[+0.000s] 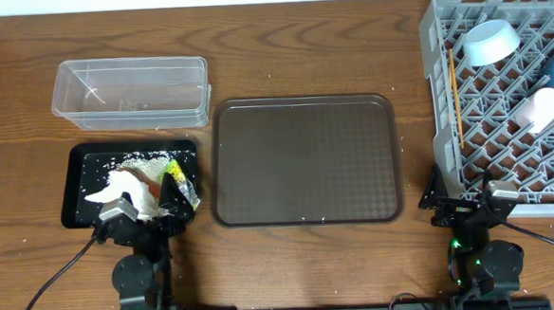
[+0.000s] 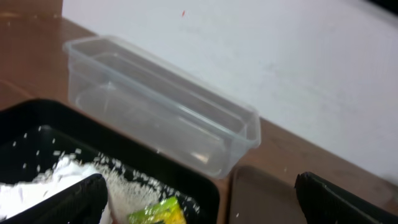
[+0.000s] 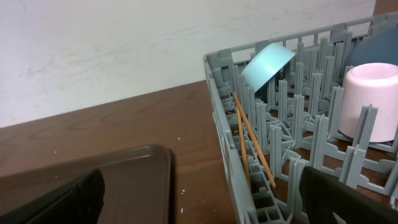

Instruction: Sort waste into correct bins and load items into the dishwasher rack

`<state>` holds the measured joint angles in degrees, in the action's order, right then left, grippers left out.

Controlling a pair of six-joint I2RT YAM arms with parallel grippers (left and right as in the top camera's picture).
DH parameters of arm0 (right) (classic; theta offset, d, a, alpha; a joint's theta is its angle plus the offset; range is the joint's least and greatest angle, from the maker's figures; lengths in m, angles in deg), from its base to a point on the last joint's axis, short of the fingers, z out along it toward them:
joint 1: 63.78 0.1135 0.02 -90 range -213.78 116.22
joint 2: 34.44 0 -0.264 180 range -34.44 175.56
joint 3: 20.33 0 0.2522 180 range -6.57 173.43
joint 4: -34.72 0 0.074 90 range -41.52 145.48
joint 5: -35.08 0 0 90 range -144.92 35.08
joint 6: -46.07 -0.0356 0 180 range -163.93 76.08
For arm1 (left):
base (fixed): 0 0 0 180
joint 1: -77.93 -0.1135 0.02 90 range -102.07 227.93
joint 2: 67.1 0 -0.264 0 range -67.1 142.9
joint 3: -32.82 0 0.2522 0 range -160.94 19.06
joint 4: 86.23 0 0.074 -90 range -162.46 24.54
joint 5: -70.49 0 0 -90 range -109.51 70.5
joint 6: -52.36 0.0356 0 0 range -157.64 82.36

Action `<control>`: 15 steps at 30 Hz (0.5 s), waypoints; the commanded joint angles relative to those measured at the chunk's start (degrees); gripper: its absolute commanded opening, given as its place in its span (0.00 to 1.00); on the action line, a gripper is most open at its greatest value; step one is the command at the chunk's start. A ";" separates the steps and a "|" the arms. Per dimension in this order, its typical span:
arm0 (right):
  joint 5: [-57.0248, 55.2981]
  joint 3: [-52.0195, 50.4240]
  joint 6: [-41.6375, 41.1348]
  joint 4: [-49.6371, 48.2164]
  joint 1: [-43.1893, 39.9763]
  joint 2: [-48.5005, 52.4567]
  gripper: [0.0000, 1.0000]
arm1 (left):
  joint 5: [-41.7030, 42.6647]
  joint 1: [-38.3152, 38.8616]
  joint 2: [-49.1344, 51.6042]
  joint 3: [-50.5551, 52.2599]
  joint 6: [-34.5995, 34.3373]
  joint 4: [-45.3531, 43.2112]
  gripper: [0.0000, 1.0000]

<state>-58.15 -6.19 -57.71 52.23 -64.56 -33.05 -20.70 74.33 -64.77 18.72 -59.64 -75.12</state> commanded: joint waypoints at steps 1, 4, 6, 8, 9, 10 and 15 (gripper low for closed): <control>-0.17 -0.07 0.76 0.28 0.90 -0.31 0.99 | 0.85 1.01 -2.29 0.11 1.88 2.25 0.99; -0.17 -0.07 0.76 0.28 0.90 -0.31 0.99 | 0.55 1.42 -2.25 0.11 1.84 6.84 0.99; -0.17 -0.07 0.76 0.28 0.90 -0.31 0.99 | 0.79 1.84 -2.23 0.11 1.84 6.88 0.99; -0.17 -0.07 0.76 0.28 0.90 -0.31 0.99 | 0.74 2.21 -2.23 0.11 1.86 6.88 0.99; -0.17 -0.07 0.76 0.28 0.90 -0.31 0.99 | 0.76 2.36 -2.23 0.11 1.86 6.88 0.99; -0.17 -0.07 0.76 0.28 0.90 -0.31 0.99 | 0.76 2.56 -2.23 0.11 1.84 6.88 0.99; -0.17 -0.07 0.76 0.28 0.90 -0.31 0.99 | 0.76 2.93 -2.08 0.11 1.84 6.86 0.99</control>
<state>-58.15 -6.19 -57.71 52.23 -64.56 -33.05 -19.43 76.97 -66.46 17.96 -58.57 -70.95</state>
